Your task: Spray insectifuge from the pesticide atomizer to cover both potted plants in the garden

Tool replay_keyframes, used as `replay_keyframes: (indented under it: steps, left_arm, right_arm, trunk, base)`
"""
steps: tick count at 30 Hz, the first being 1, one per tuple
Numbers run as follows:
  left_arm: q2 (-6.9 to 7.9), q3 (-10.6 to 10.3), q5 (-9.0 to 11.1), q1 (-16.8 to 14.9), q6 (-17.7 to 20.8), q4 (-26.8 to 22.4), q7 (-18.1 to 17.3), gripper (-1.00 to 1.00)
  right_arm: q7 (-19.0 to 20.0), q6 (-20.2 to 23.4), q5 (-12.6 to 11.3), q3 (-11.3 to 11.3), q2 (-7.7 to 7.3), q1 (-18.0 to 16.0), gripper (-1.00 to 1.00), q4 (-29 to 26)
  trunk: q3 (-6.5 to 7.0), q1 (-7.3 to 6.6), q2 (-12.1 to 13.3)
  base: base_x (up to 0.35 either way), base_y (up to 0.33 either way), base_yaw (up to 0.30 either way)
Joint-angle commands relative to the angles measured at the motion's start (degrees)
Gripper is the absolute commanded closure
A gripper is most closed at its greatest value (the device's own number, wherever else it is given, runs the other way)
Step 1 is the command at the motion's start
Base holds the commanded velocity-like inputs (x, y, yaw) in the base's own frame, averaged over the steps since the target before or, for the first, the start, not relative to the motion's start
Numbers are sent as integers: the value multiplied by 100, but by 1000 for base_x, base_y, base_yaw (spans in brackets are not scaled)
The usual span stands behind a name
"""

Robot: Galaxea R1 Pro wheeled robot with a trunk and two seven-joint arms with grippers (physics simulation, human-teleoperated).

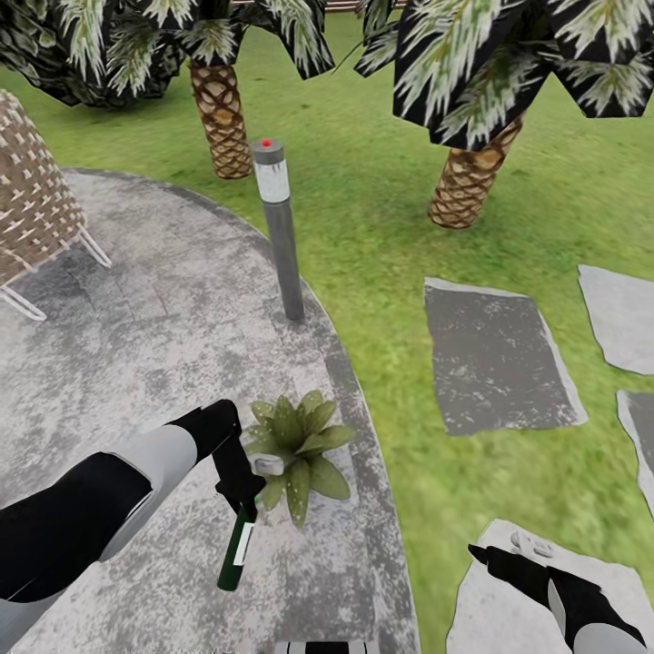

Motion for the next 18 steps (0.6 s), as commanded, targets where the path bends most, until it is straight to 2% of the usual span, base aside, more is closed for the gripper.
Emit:
replay_keyframes:
  steps: [1, 8, 18]
  left_arm:
    - [-1, 23, -60, -2, 53, -6, -46, 100]
    - [-10, 56, -60, -2, 57, -6, -49, 100]
    - [-51, 45, -60, -2, 57, -6, -49, 100]
  right_arm:
    - [47, 27, 33, -49, 4, -6, -100, -12]
    - [47, 27, 33, -49, 4, -6, -100, -12]
    - [47, 27, 33, -41, 12, -6, -100, -12]
  trunk:
    - [-9, -1, -2]
    - [-43, -1, -2]
    - [-47, -1, -2]
  base:
    - [0, -1, 225]
    - [0, -38, 215]
    - [0, -301, 16]
